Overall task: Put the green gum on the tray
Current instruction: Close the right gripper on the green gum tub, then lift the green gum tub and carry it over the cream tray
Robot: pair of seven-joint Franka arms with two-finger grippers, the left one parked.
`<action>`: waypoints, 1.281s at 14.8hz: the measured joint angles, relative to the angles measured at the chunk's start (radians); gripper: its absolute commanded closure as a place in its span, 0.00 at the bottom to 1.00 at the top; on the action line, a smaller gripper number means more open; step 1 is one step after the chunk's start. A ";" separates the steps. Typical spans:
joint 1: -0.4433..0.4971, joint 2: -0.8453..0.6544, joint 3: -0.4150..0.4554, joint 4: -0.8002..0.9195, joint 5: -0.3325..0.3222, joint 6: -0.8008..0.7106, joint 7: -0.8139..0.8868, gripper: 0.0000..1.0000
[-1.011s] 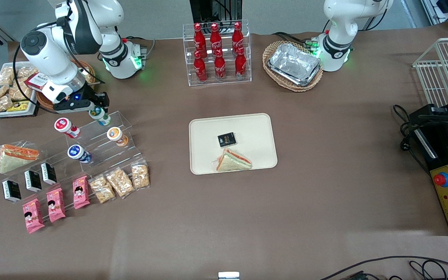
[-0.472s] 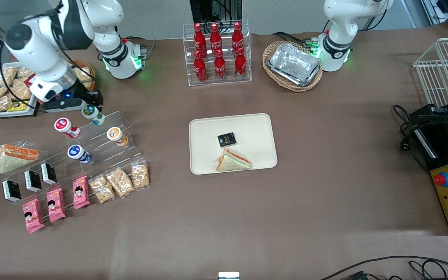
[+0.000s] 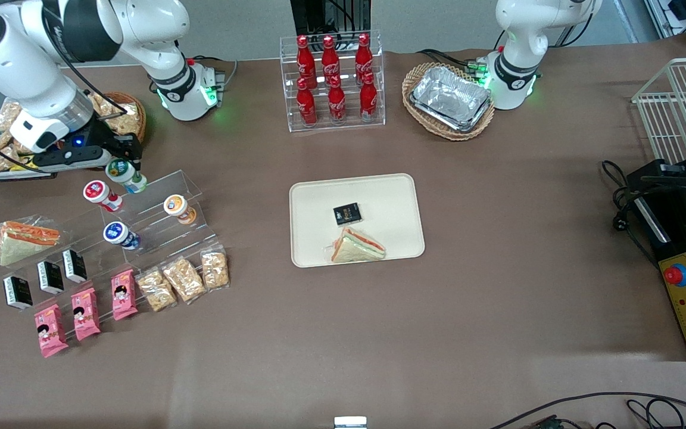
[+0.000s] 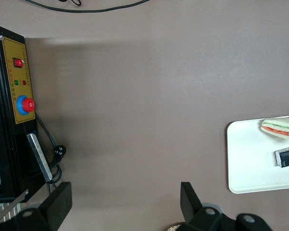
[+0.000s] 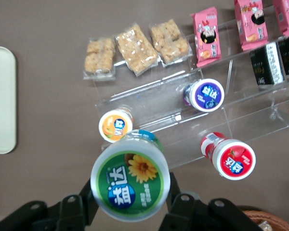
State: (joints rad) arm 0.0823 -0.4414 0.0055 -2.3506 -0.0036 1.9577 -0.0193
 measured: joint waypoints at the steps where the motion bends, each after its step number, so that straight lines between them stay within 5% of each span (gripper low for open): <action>1: 0.012 0.020 0.000 0.049 0.000 -0.038 0.008 0.60; 6: 0.118 0.146 0.003 0.265 0.001 -0.150 0.159 0.59; 12: 0.281 0.242 0.007 0.333 0.047 -0.149 0.465 0.59; 19: 0.470 0.402 0.008 0.339 0.050 0.041 0.831 0.59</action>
State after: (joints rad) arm 0.5519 -0.0393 0.0132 -2.0115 0.0464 1.9991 0.8114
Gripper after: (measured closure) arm 0.423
